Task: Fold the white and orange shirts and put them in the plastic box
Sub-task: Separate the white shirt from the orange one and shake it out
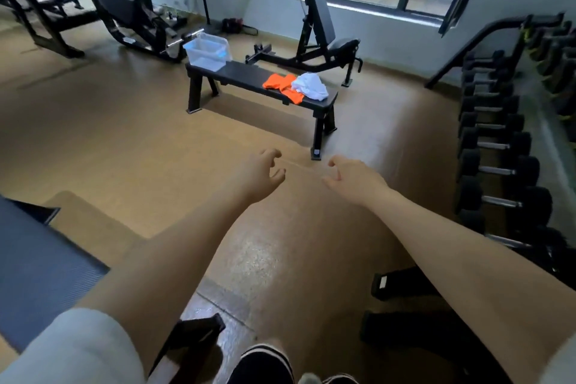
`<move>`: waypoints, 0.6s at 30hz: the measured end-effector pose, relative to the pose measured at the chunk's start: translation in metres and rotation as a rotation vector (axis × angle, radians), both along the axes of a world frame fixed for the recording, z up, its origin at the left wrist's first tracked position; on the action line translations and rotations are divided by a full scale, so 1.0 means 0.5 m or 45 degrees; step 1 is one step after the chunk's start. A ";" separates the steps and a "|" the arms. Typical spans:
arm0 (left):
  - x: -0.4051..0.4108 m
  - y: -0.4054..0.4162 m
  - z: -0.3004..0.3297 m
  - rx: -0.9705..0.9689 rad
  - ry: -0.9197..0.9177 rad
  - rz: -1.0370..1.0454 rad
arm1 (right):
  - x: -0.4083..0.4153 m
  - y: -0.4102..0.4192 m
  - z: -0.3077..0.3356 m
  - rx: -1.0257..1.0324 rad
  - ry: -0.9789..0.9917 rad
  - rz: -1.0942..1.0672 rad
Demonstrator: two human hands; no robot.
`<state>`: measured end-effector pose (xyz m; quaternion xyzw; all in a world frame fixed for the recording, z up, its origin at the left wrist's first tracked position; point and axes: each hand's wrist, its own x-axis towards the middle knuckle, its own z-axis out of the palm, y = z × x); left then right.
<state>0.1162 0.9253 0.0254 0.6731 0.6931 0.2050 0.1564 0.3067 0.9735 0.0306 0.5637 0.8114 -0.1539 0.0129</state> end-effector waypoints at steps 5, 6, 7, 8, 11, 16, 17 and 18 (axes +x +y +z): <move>-0.049 0.215 -0.014 -0.008 -0.017 0.067 | -0.049 0.209 -0.031 -0.061 0.018 0.056; -0.064 0.262 -0.021 -0.015 -0.021 0.088 | -0.063 0.255 -0.040 -0.072 0.041 0.069; -0.079 0.310 -0.031 -0.026 -0.032 0.109 | -0.079 0.304 -0.050 -0.075 0.059 0.084; -0.096 0.359 -0.041 -0.039 -0.052 0.127 | -0.097 0.356 -0.061 -0.073 0.071 0.092; -0.157 0.510 -0.069 -0.054 -0.081 0.166 | -0.162 0.523 -0.091 -0.089 0.106 0.059; -0.269 0.750 -0.062 -0.088 0.033 0.138 | -0.285 0.774 -0.083 -0.146 0.169 0.030; -0.287 0.796 -0.057 -0.088 0.076 0.109 | -0.304 0.819 -0.078 -0.145 0.198 0.010; -0.304 0.843 -0.052 -0.093 0.115 0.077 | -0.320 0.861 -0.075 -0.142 0.230 -0.020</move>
